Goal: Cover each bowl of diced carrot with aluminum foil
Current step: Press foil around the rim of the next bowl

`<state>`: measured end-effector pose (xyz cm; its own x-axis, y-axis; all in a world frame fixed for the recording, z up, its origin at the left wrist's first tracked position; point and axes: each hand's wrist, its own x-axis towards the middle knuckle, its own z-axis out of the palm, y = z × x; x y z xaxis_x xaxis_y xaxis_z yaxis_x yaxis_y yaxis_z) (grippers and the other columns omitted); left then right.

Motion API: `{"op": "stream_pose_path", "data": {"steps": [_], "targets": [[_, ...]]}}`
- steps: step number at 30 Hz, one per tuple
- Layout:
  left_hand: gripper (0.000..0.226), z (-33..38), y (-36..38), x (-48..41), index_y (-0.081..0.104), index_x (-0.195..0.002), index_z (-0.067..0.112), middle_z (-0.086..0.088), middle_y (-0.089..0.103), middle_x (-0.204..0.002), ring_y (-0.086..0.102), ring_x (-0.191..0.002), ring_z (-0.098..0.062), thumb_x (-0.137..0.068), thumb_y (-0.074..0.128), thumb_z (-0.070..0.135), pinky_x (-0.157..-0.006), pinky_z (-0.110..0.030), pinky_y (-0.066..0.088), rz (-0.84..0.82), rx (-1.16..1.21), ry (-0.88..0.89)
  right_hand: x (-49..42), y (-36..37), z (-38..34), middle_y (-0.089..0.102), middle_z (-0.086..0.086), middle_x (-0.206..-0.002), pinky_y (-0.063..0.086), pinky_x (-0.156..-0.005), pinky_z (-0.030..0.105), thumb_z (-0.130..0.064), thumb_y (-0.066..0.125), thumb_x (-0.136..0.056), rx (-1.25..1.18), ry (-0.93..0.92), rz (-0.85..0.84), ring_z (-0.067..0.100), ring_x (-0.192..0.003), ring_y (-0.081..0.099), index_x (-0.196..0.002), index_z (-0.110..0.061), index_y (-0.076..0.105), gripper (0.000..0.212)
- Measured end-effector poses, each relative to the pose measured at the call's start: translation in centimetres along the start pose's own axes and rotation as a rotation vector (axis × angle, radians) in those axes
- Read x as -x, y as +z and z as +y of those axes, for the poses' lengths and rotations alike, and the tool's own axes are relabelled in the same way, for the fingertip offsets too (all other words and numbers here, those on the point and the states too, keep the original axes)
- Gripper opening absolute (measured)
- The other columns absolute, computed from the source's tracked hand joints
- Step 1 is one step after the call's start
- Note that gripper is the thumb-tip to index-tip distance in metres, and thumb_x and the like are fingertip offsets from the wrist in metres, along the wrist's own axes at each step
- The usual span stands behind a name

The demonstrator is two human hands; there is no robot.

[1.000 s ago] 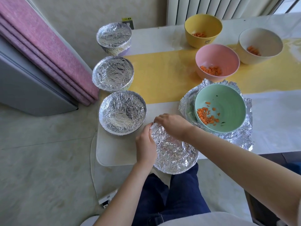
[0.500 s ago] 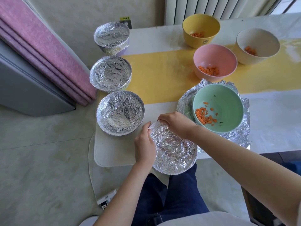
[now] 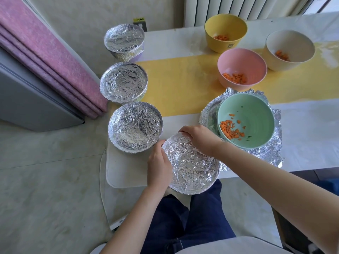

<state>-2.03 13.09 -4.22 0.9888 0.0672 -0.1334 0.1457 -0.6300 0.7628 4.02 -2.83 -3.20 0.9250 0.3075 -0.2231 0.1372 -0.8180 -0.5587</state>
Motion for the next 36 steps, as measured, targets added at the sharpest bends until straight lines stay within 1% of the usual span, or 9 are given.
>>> {"op": "stream_pose_path", "data": {"steps": [2,5,8,9,14,18,26,29,36], "targets": [[0.028,0.1,0.1,-0.8,0.054,-0.119,0.010,-0.003,0.059,-0.097,0.054,-0.093,-0.023,-0.099,0.034,0.009,-0.070,-0.020,0.030,-0.017,0.003,0.018,0.1,0.1,0.0,0.068,0.014,-0.104,0.047,-0.074,0.036,-0.014,0.042,-0.099,0.002,0.008,-0.001,0.032,-0.090,0.064,-0.121,-0.010,0.059,0.028],[0.025,-0.1,0.4,-1.3,0.058,-0.113,0.007,-0.006,0.061,-0.089,0.054,-0.082,-0.021,-0.098,0.039,0.007,-0.064,-0.020,0.028,0.016,-0.024,0.023,0.2,0.1,0.0,0.067,0.012,-0.109,0.049,-0.077,0.036,-0.009,0.043,-0.098,0.012,0.002,0.005,0.031,-0.091,0.064,-0.129,-0.012,0.055,0.033],[0.022,-0.1,0.5,-1.2,0.061,-0.109,0.005,-0.011,0.066,-0.089,0.058,-0.082,-0.026,-0.096,0.043,0.004,-0.063,-0.019,0.028,0.068,-0.050,0.021,0.1,0.0,-0.1,0.060,0.005,-0.085,0.037,-0.065,0.026,0.008,0.045,-0.088,0.050,-0.009,-0.015,0.022,-0.072,0.052,-0.115,-0.006,0.060,0.034],[0.023,-0.1,0.5,-1.2,0.062,-0.109,0.006,-0.011,0.067,-0.090,0.059,-0.083,-0.026,-0.096,0.043,0.004,-0.063,-0.020,0.029,0.075,-0.049,0.011,0.1,0.0,-0.2,0.059,0.006,-0.084,0.033,-0.064,0.024,0.010,0.046,-0.085,0.061,-0.007,-0.015,0.020,-0.071,0.047,-0.112,-0.005,0.061,0.034],[0.025,0.3,0.5,-0.9,0.063,-0.110,0.009,-0.011,0.069,-0.095,0.062,-0.089,-0.026,-0.096,0.043,0.004,-0.068,-0.026,0.038,0.093,-0.048,0.002,-0.2,-0.2,-0.6,0.067,0.011,-0.104,0.045,-0.064,0.033,0.008,0.041,-0.088,0.163,0.014,-0.052,0.024,-0.076,0.057,-0.121,-0.010,0.056,0.041],[0.026,0.5,0.4,-0.8,0.063,-0.111,0.009,-0.010,0.069,-0.094,0.063,-0.087,-0.027,-0.095,0.043,0.003,-0.069,-0.028,0.042,0.097,-0.049,0.018,-0.6,0.2,-1.8,0.062,0.006,-0.118,0.052,-0.075,0.037,0.014,0.038,-0.086,0.210,-0.060,-0.093,0.024,-0.094,0.063,-0.129,-0.012,0.050,0.052],[0.029,0.8,0.3,-0.6,0.063,-0.116,0.008,-0.009,0.069,-0.103,0.063,-0.094,-0.022,-0.095,0.043,0.003,-0.074,-0.017,0.037,0.099,-0.046,0.006,-1.0,-0.3,-1.8,0.062,0.006,-0.117,0.052,-0.073,0.037,0.012,0.038,-0.085,0.331,-0.105,-0.132,0.026,-0.093,0.063,-0.130,-0.014,0.049,0.053],[0.027,0.8,0.3,-0.6,0.063,-0.115,0.006,-0.011,0.069,-0.101,0.063,-0.092,-0.025,-0.096,0.044,0.005,-0.073,-0.019,0.037,0.096,-0.045,0.003,-1.1,-0.1,-2.3,0.059,0.005,-0.119,0.050,-0.072,0.032,0.009,0.036,-0.089,0.347,-0.132,-0.177,0.023,-0.097,0.061,-0.130,-0.011,0.048,0.047],[0.029,0.5,0.3,-0.8,0.061,-0.119,0.007,-0.011,0.069,-0.105,0.064,-0.095,-0.025,-0.095,0.045,0.003,-0.078,-0.025,0.044,0.071,-0.098,0.049,-1.2,0.1,-2.3,0.061,0.006,-0.116,0.050,-0.071,0.033,0.006,0.034,-0.091,0.376,-0.128,-0.145,0.024,-0.093,0.062,-0.128,-0.011,0.049,0.044]]}}
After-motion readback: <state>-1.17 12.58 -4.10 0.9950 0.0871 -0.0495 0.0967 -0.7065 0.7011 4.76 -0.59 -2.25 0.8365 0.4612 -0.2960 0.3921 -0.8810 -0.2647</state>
